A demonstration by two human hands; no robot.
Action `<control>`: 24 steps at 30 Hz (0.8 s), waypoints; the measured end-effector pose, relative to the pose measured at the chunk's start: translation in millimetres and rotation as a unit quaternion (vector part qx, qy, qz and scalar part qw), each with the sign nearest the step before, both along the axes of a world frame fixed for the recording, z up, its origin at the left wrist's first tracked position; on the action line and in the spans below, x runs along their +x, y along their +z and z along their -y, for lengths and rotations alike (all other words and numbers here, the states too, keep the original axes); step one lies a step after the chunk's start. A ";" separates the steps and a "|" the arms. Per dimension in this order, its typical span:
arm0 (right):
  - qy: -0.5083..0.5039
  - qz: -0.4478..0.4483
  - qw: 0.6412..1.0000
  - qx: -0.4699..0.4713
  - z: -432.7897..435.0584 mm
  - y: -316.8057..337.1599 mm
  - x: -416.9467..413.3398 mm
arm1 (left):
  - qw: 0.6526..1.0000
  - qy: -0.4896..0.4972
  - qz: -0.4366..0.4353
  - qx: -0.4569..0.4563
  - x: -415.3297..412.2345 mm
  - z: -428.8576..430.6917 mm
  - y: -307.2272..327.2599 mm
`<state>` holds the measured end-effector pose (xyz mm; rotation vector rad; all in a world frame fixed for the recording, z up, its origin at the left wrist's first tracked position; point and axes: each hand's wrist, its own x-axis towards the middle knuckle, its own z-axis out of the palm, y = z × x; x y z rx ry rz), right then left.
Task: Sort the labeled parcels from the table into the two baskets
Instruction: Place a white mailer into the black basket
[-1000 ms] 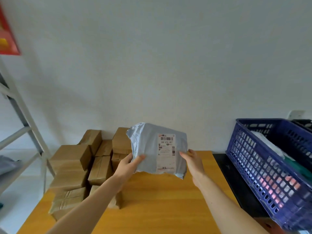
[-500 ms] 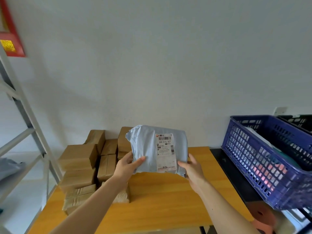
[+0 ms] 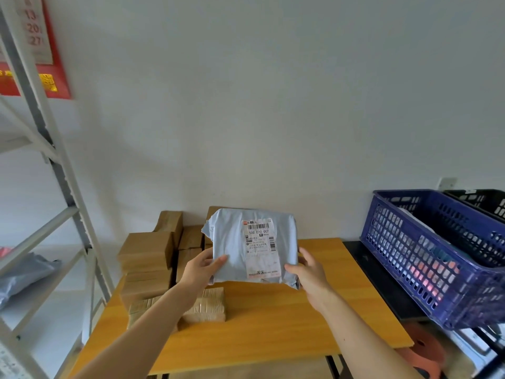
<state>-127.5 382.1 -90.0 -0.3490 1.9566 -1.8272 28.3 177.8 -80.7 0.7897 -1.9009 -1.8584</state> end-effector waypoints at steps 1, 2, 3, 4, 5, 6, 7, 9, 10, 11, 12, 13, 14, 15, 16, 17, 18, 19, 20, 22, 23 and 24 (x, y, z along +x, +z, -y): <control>0.001 -0.003 1.000 0.002 2.1 0.3 4.1 | 1.000 0.000 0.000 0.004 5.0 1.5 -1.3; 0.003 -0.006 1.000 0.004 3.7 0.1 8.1 | 1.000 0.000 0.001 0.006 9.8 2.6 -3.0; 0.004 -0.010 1.000 0.008 4.6 -0.3 12.3 | 1.000 0.000 0.003 0.005 14.5 3.3 -5.1; 0.004 -0.013 1.000 0.012 4.7 -1.2 16.5 | 1.000 0.001 0.005 0.002 18.7 3.8 -7.6; 0.004 -0.016 1.000 0.017 4.0 -2.2 20.8 | 1.000 0.003 0.008 -0.001 22.6 3.6 -10.4; 0.005 -0.018 1.000 0.022 2.9 -3.5 24.8 | 1.000 0.007 0.010 -0.005 25.8 2.8 -12.7; 0.003 -0.018 1.000 0.025 0.9 -4.9 28.5 | 1.000 0.010 0.010 -0.009 28.7 1.3 -14.7; -0.004 -0.019 0.999 0.031 -4.2 -8.3 34.5 | 1.000 0.012 0.008 -0.015 32.4 -3.4 -18.0; -0.008 -0.019 0.999 0.033 -7.3 -10.0 36.8 | 1.000 0.011 0.006 -0.018 33.2 -6.0 -19.7; -0.010 -0.018 0.999 0.035 -11.0 -11.5 38.9 | 1.000 0.009 0.004 -0.018 33.5 -8.8 -21.5; -0.014 -0.015 0.999 0.036 -14.6 -13.1 40.8 | 1.000 0.008 0.003 -0.015 33.3 -11.6 -23.9; -0.018 -0.012 0.999 0.039 -19.1 -14.6 42.8 | 1.000 0.007 0.005 -0.009 32.4 -15.0 -27.0; -0.022 -0.010 0.999 0.043 -24.5 -16.5 44.5 | 1.000 0.003 0.009 -0.004 30.8 -19.4 -30.4; -0.027 -0.008 0.998 0.048 -30.6 -18.1 46.0 | 1.000 -0.003 0.014 -0.002 29.0 -24.7 -33.7; -0.032 -0.005 0.998 0.053 -37.4 -19.5 46.7 | 1.000 -0.010 0.018 0.000 26.7 -30.8 -36.8; -0.038 -0.002 0.998 0.059 -45.7 -20.8 47.3 | 1.000 -0.017 0.022 0.002 23.7 -37.8 -39.3; -0.046 0.000 0.997 0.064 -54.7 -21.7 47.0 | 0.999 -0.023 0.026 0.004 19.9 -45.6 -41.1; -0.053 0.001 0.996 0.067 -64.8 -22.1 46.5 | 0.999 -0.031 0.028 0.005 15.2 -53.7 -42.0; -0.062 0.002 0.996 0.068 -75.4 -22.2 45.1 | 0.999 -0.040 0.028 0.005 9.5 -62.2 -42.3; -0.083 0.005 0.994 0.071 -98.3 -22.0 40.8 | 0.998 -0.061 0.025 0.003 -3.4 -81.0 -40.2; -0.094 0.007 0.993 0.071 -110.8 -21.5 38.0 | 0.997 -0.071 0.025 0.001 -10.6 -91.4 -37.8; -0.104 0.009 0.992 0.070 -123.4 -20.7 34.5 | 0.996 -0.080 0.025 -0.001 -17.9 -102.5 -34.8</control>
